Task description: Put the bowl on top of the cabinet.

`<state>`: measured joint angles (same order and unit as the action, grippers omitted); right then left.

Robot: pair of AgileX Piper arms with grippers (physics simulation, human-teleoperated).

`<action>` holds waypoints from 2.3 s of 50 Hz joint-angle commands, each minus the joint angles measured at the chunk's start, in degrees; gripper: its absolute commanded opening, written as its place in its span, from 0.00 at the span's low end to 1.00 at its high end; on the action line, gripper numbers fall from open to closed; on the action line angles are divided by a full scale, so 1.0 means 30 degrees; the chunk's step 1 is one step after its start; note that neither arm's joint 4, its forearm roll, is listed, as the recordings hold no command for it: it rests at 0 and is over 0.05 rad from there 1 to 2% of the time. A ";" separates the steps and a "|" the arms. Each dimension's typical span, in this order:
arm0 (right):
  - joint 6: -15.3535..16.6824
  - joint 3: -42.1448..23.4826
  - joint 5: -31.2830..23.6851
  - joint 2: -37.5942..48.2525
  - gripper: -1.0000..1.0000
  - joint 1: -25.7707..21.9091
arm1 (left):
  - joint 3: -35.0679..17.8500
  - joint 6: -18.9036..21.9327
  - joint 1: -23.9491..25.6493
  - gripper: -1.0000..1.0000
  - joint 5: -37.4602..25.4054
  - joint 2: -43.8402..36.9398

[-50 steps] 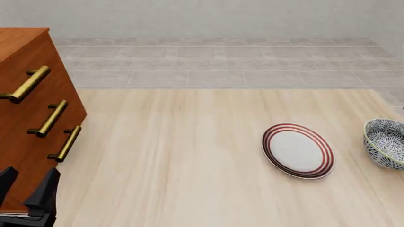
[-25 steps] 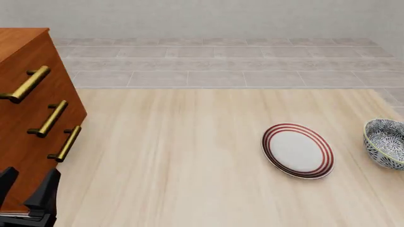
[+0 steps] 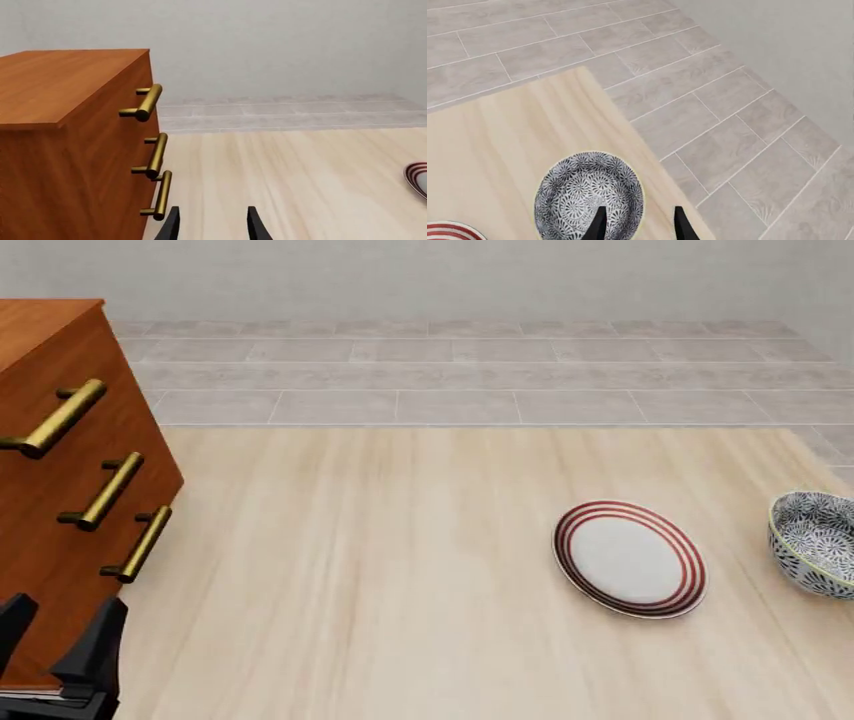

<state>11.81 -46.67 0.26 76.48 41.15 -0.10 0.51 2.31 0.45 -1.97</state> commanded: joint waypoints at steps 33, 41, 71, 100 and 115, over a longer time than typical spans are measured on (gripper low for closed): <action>0.0217 -0.0233 0.1264 0.3089 1.00 0.0411 | 0.0007 0.0101 -0.0075 1.00 0.0031 -0.0039; 0.0439 -0.0037 0.1686 0.3790 1.00 0.0506 | 0.0001 0.0070 -0.0074 1.00 -0.0011 0.0037; 0.1322 -0.0498 0.3220 0.6822 1.00 0.0906 | 0.0019 0.0065 -0.0074 1.00 0.0080 -0.0109; 0.1687 -0.0079 0.4369 0.8379 1.00 0.0930 | 0.0020 0.0057 -0.0095 1.00 0.0532 -0.0618; 0.1890 0.0157 0.4943 0.9200 1.00 0.0815 | 0.0025 0.0094 -0.0033 1.00 0.0651 -0.0816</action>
<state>17.13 -46.76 14.07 102.47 43.80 -0.04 0.72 2.06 2.14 -3.98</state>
